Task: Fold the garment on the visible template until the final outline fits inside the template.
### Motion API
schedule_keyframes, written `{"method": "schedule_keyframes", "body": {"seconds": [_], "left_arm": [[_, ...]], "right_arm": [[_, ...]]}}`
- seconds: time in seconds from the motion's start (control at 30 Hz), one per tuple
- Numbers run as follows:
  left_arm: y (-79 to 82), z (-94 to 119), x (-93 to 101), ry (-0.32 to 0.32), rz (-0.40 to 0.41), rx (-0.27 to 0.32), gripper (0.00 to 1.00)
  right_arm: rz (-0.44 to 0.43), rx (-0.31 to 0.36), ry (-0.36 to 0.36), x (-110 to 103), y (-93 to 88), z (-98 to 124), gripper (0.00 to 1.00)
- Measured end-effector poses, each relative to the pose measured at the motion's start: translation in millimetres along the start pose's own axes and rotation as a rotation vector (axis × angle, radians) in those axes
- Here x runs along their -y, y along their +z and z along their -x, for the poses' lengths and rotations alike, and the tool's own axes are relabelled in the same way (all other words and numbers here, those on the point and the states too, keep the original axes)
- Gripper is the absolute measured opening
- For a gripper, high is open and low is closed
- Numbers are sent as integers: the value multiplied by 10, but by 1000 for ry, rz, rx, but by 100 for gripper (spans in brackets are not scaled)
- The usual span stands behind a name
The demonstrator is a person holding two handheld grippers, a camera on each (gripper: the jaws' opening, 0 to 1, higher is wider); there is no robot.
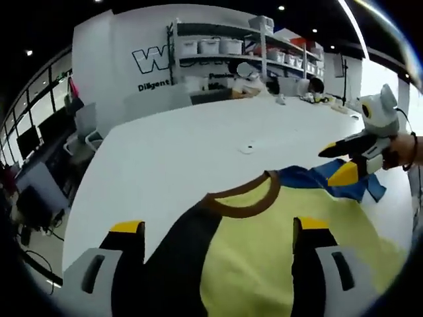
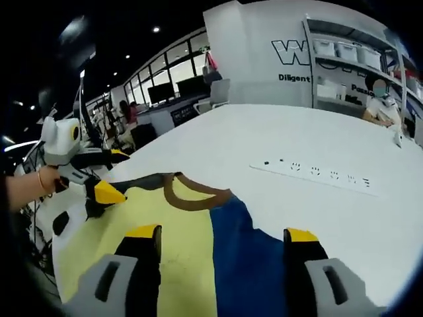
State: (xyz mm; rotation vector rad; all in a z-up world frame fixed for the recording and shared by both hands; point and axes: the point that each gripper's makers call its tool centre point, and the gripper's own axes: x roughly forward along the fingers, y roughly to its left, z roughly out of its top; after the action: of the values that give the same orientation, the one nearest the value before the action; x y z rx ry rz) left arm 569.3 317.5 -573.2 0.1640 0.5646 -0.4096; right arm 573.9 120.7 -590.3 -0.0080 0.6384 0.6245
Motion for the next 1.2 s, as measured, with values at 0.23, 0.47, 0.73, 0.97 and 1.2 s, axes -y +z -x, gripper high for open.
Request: {"method": "schedule_keyframes", "body": {"seconds": [0.23,0.47,0.73,0.97,1.2], "left_arm": [[-164,318,201,-19,-2,-14,99],[-329,494,248,-18,4,-40,99],[-446,741,272,2,50,-43,99],[-726,930,348,7,71,-82,98],[-892,1118,485,2,121,-87,98]], "right_arm": [[-28,1,7,-84,-156,264,81],[-21,-16,2,-246,-389,508,81],[-42,-25,21,-423,-594,695,81],[-73,-43,18,-495,-800,827,78],[-68,-78,39,-630,-1039,946,68]]}}
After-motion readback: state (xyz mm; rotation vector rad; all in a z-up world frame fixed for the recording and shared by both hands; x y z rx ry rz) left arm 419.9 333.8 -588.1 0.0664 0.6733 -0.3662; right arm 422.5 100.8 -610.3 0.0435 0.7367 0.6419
